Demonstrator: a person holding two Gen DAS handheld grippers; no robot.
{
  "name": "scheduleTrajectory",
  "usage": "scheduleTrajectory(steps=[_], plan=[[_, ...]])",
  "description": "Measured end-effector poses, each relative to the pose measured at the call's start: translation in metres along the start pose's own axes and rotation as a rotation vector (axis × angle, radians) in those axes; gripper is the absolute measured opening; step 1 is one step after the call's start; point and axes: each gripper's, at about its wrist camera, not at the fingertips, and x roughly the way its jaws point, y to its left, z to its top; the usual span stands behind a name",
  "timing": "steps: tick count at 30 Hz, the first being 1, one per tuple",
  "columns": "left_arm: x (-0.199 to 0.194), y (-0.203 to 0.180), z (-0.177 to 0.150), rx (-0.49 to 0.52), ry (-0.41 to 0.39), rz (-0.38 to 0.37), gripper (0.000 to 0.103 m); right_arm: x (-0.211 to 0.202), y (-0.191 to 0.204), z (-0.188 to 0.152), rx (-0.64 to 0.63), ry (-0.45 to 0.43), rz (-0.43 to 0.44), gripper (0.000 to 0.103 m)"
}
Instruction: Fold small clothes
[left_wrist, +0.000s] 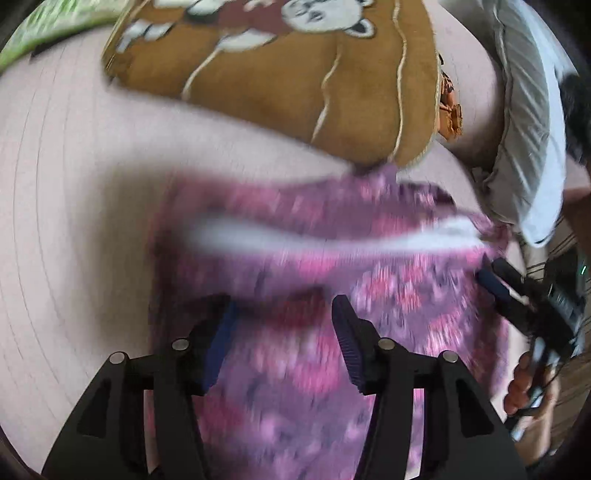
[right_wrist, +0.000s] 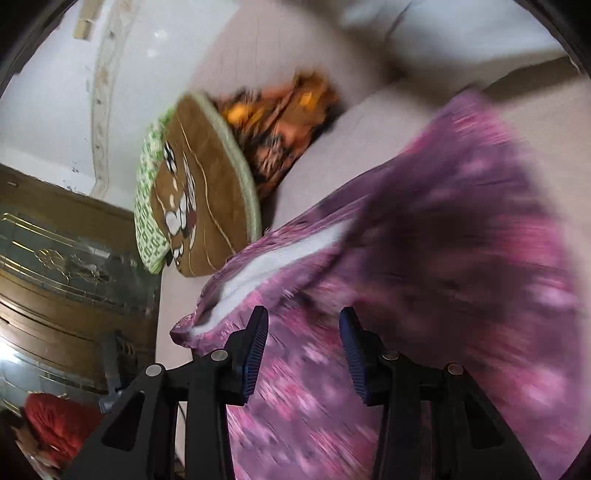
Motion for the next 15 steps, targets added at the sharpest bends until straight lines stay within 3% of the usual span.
scheduleTrajectory(steps=[3,6,8,11,15], plan=[[-0.01,-0.002,0.038,-0.012,-0.085,0.096,0.049,0.01,0.023,0.023,-0.011,-0.1,0.042,0.043],[-0.042,0.021,0.066,-0.153,-0.207,0.09,0.05,-0.004,0.034,0.04,-0.017,-0.2,0.073,0.043],[-0.059,0.038,0.07,-0.223,-0.226,0.054,0.05,-0.024,0.037,0.043,-0.043,-0.231,0.06,0.043],[-0.073,0.055,0.047,-0.218,-0.171,-0.023,0.05,-0.06,0.03,0.027,-0.096,-0.213,-0.003,0.045],[-0.075,0.067,-0.027,-0.145,-0.031,-0.06,0.052,-0.109,-0.005,-0.028,-0.17,-0.165,-0.163,0.048]])
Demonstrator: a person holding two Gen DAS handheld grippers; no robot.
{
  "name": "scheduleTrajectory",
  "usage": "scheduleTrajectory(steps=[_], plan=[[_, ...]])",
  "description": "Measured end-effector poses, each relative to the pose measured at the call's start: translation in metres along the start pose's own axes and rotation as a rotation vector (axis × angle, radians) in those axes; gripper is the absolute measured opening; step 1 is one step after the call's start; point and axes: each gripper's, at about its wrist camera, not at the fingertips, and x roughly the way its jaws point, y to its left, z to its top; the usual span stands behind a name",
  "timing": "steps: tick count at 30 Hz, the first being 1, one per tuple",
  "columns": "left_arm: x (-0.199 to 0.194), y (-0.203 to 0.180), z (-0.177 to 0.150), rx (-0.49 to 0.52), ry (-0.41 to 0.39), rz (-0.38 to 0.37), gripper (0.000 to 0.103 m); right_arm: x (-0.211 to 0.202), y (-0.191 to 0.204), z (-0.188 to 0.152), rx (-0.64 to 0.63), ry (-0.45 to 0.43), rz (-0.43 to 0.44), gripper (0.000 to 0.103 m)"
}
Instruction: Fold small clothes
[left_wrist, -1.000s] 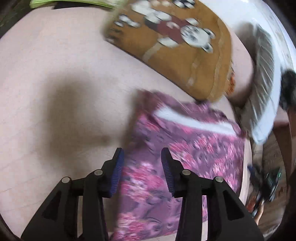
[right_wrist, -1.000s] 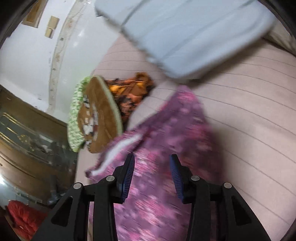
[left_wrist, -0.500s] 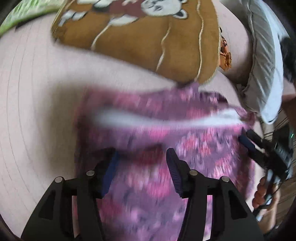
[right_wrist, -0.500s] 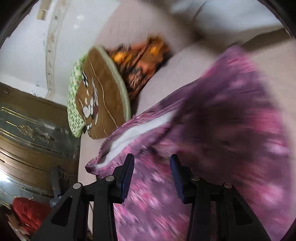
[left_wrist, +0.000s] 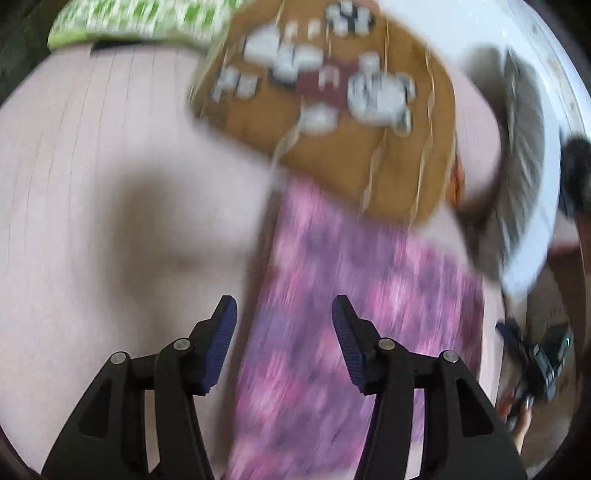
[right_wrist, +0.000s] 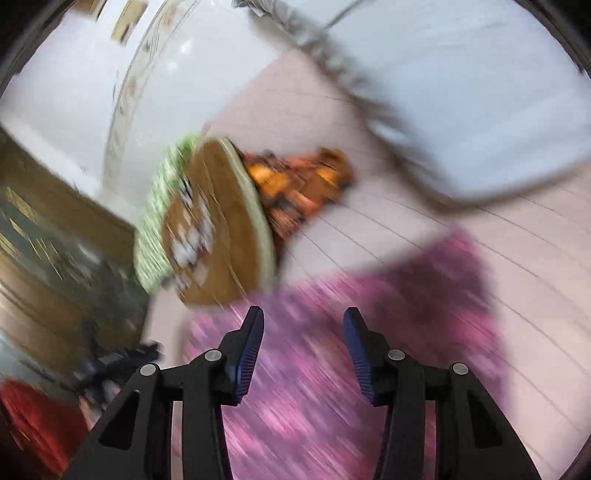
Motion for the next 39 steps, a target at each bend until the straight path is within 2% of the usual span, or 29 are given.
scheduleTrajectory(steps=[3,6,7,10,11,12,13,14,15,16,17,18,20,24,25,26,28,31,33,34,35,37,39], plan=[[-0.006,0.018,-0.056,-0.03,0.069,-0.046,0.052,-0.043,-0.041,-0.045,0.037,-0.001,-0.107,0.048],[-0.009,0.033,-0.093,-0.099,0.072,-0.088,0.058,-0.074,-0.082,-0.083,0.184,-0.006,-0.113,0.051],[-0.004,0.037,-0.103,-0.133,0.091,-0.107,0.063,-0.075,-0.088,-0.09,0.216,0.0,-0.105,0.051],[0.021,0.039,-0.125,-0.208,0.193,-0.201,0.065,-0.064,-0.092,-0.11,0.264,0.046,-0.03,0.051],[0.026,0.037,-0.129,-0.223,0.2,-0.218,0.065,-0.058,-0.087,-0.114,0.251,0.056,0.0,0.051],[0.025,0.032,-0.133,-0.229,0.176,-0.209,0.065,-0.051,-0.079,-0.117,0.218,0.063,-0.016,0.05],[0.022,0.026,-0.135,-0.225,0.144,-0.194,0.064,-0.045,-0.071,-0.118,0.176,0.074,-0.074,0.045],[0.018,0.022,-0.136,-0.229,0.118,-0.189,0.035,-0.039,-0.065,-0.118,0.154,0.087,-0.107,0.018],[0.015,0.018,-0.136,-0.245,0.1,-0.202,0.012,-0.038,-0.06,-0.117,0.141,0.098,-0.104,0.007],[0.013,0.016,-0.138,-0.258,0.104,-0.227,0.003,-0.047,-0.054,-0.115,0.125,0.069,-0.081,0.007],[0.007,0.013,-0.141,-0.265,0.091,-0.238,0.003,-0.059,-0.046,-0.113,0.101,0.027,-0.056,0.007],[-0.003,0.006,-0.144,-0.231,0.06,-0.206,0.003,-0.076,-0.039,-0.111,0.068,-0.013,-0.05,0.007],[-0.013,-0.003,-0.152,-0.166,0.023,-0.144,0.003,-0.096,-0.038,-0.113,0.04,-0.029,-0.064,0.007],[0.013,0.01,-0.162,-0.165,0.109,0.036,0.0,-0.063,-0.065,-0.132,0.066,0.113,-0.178,0.007],[0.018,0.015,-0.164,-0.183,0.125,0.034,0.0,-0.053,-0.07,-0.135,0.078,0.136,-0.192,0.007],[0.016,0.019,-0.165,-0.202,0.115,0.005,0.0,-0.051,-0.068,-0.136,0.078,0.117,-0.194,0.008],[0.003,0.021,-0.166,-0.203,0.091,-0.024,0.0,-0.056,-0.06,-0.134,0.092,0.089,-0.193,0.015],[-0.018,0.011,-0.166,-0.123,0.045,0.002,0.0,-0.072,-0.049,-0.127,0.091,0.046,-0.249,0.016],[-0.035,-0.003,-0.163,-0.053,-0.012,0.018,0.003,-0.092,-0.038,-0.119,0.086,-0.041,-0.26,0.017],[-0.041,-0.012,-0.161,-0.019,-0.039,0.022,0.014,-0.1,-0.031,-0.115,0.079,-0.077,-0.23,0.018],[-0.045,-0.023,-0.158,0.019,-0.065,0.026,0.035,-0.108,-0.029,-0.114,0.07,-0.087,-0.198,0.021],[-0.049,-0.043,-0.149,0.085,-0.107,0.052,0.064,-0.103,-0.01,-0.109,0.041,-0.074,-0.135,0.028],[-0.045,-0.06,-0.138,0.109,-0.152,0.057,0.064,-0.087,0.011,-0.107,-0.003,-0.04,-0.095,0.029]])
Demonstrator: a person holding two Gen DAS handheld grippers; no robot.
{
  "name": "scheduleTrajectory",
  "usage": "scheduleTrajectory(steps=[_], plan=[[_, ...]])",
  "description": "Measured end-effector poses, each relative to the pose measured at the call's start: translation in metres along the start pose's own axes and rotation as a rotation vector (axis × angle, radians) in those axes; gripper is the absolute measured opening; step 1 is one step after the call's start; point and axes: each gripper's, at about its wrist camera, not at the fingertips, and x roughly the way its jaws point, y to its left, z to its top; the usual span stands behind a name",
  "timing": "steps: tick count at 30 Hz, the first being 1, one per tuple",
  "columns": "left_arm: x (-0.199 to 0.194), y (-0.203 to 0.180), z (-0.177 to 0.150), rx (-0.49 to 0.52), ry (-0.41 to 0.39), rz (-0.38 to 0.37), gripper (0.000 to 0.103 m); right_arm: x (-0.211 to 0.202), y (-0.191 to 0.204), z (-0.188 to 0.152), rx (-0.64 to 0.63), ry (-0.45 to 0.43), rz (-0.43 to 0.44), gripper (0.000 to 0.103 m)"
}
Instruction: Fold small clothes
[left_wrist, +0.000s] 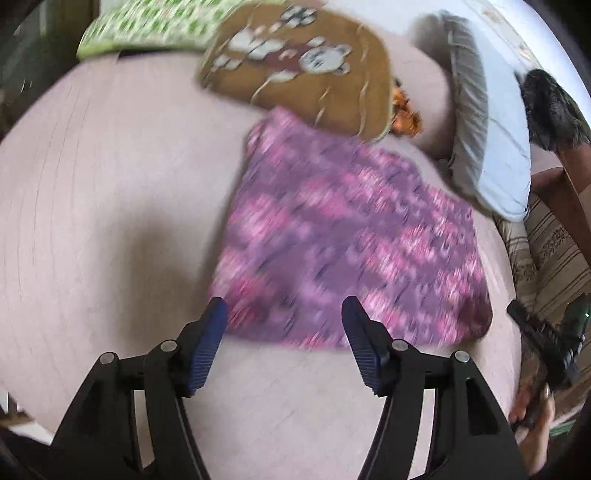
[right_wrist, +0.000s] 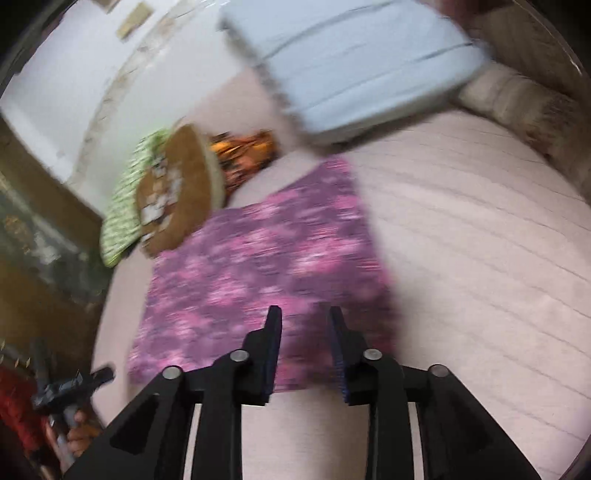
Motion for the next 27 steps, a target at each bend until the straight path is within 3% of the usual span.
scheduleTrajectory(steps=[4,7,11,13,14,17,22,24,27], plan=[[0.034,-0.011,0.017,-0.041,0.055,-0.011,0.064,0.036,0.034,0.005,-0.074,0.022,0.016,0.029],[0.058,-0.012,0.019,-0.035,0.082,0.036,0.064,0.058,0.034,0.007,-0.046,0.015,0.023,0.029],[0.088,0.001,0.007,-0.003,0.115,0.109,0.064,0.096,0.016,0.001,-0.036,0.068,-0.069,0.028],[0.092,0.01,0.003,0.009,0.096,0.074,0.066,0.117,-0.002,-0.005,-0.005,0.136,-0.09,0.019],[0.09,0.01,0.002,0.025,0.092,0.066,0.066,0.114,-0.004,-0.005,0.009,0.11,-0.074,0.018],[0.083,0.013,0.009,0.075,0.135,0.008,0.066,0.102,0.01,-0.003,-0.002,0.101,-0.095,0.026],[0.061,0.052,0.056,-0.023,0.135,-0.102,0.066,0.097,0.086,-0.021,-0.236,0.074,-0.019,0.044],[0.065,0.069,0.077,-0.058,0.168,-0.125,0.066,0.106,0.124,-0.038,-0.357,0.095,0.009,0.057],[0.078,0.086,0.099,-0.12,0.239,-0.164,0.066,0.125,0.189,-0.078,-0.6,0.131,0.032,0.058]])
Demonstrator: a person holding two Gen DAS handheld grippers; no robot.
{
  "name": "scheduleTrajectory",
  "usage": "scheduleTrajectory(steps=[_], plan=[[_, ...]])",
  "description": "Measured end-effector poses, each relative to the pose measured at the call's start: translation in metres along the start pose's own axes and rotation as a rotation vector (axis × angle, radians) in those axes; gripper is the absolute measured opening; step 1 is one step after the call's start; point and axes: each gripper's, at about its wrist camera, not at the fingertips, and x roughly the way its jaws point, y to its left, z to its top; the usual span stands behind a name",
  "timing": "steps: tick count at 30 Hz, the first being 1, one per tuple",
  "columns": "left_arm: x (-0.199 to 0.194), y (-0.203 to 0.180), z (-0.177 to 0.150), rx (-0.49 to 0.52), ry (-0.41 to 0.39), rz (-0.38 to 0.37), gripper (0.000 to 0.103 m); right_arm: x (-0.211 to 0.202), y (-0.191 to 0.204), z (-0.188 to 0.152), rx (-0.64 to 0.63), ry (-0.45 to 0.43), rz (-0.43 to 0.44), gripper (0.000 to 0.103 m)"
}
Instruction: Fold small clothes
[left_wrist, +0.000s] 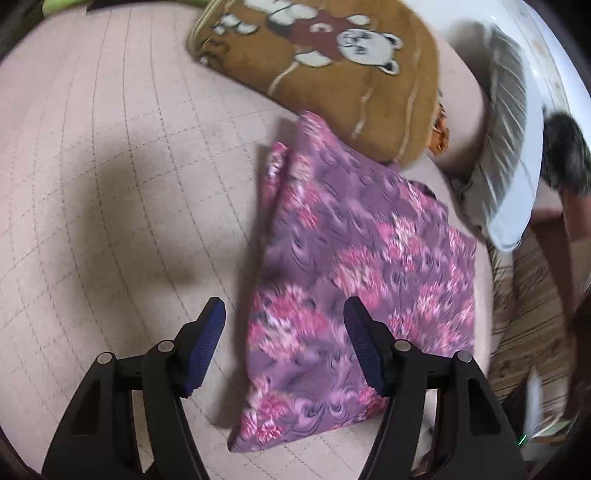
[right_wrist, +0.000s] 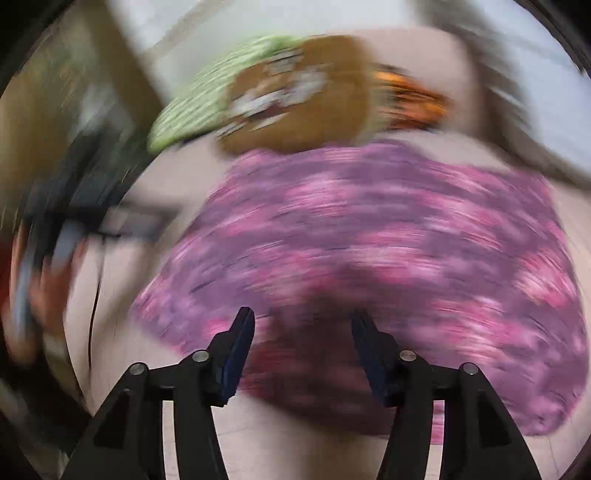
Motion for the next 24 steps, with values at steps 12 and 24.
scheduleTrajectory(steps=[12,24], plan=[[0.027,0.001,0.041,0.049,0.122,0.002,0.066,0.071,0.159,-0.023,-0.536,0.021,-0.174,0.062],[0.072,-0.016,0.073,0.056,0.187,0.032,0.067,0.054,0.148,-0.008,-0.46,-0.117,-0.261,0.006]])
